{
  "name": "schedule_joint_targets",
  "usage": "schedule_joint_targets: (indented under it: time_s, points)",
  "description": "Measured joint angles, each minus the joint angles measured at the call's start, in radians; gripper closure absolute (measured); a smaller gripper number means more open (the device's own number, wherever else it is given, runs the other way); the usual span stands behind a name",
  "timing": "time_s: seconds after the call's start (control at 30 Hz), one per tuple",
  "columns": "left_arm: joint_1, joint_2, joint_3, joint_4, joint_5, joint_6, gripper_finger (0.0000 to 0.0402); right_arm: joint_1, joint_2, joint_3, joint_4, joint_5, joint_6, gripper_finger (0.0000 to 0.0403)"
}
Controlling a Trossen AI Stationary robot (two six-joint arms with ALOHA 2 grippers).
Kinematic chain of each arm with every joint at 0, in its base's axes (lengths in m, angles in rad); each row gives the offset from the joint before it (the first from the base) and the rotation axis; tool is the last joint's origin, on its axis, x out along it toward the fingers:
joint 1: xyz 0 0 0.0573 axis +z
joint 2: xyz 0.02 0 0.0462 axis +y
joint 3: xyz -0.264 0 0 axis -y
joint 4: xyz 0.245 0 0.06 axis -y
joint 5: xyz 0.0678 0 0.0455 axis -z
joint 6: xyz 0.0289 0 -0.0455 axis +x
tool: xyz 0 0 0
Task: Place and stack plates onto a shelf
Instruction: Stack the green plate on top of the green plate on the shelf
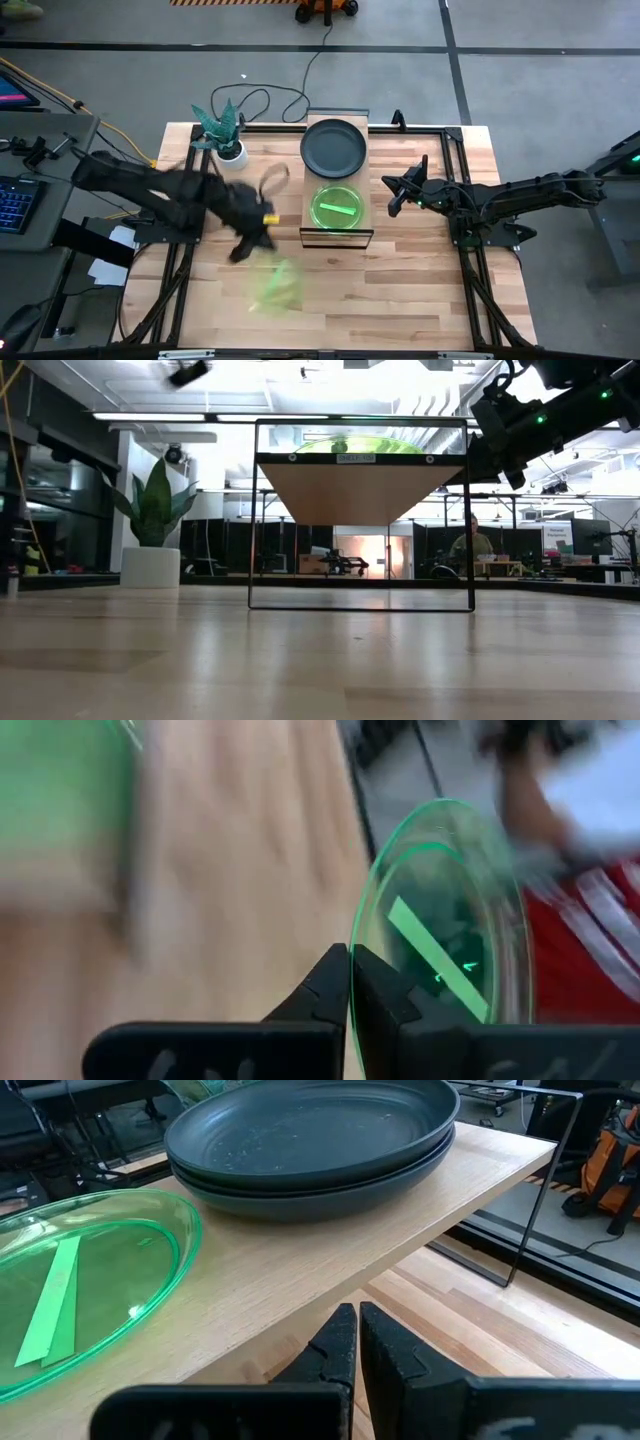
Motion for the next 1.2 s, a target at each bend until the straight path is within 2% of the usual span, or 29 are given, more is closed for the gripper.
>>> schedule_joint_targets:
  time_s: [0.17,0.23,0.4,0.5,0.57,0.73,0.93,1.2]
  points:
    - [0.128,0.023,0.176,0.008,-0.336,0.114,0.0401,0.0,0.0,0.0,0.0,-0.004,0.0,0.0403]
    - [0.19,0.039,0.201,0.042,-0.387,0.135,0.0401,0.0,0.0,0.0,0.0,-0.004,0.0,0.0403]
    - [0.337,0.114,0.201,0.095,-0.369,0.122,0.0401,0.0,0.0,0.0,0.001,-0.014,0.0,0.0403]
    - [0.392,0.195,0.201,0.137,-0.362,0.114,0.0401,0.0,0.0,0.0,0.0,-0.014,0.0,0.0403]
    - [0.417,0.252,0.2,0.179,-0.32,0.088,0.0401,0.0,0.0,0.0,0.0,-0.014,0.0,0.0403]
    - [0.426,0.349,0.2,0.284,-0.179,0.051,0.0401,0.0,0.0,0.0,0.0,-0.014,-0.003,0.0403]
    - [0.416,0.373,0.2,0.341,-0.175,0.05,0.0401,0.0,0.0,0.0,-0.002,-0.014,-0.005,0.0403]
    - [0.396,0.364,0.2,0.339,-0.192,0.033,0.0401,0.0,0.0,0.0,-0.002,-0.014,-0.004,0.0403]
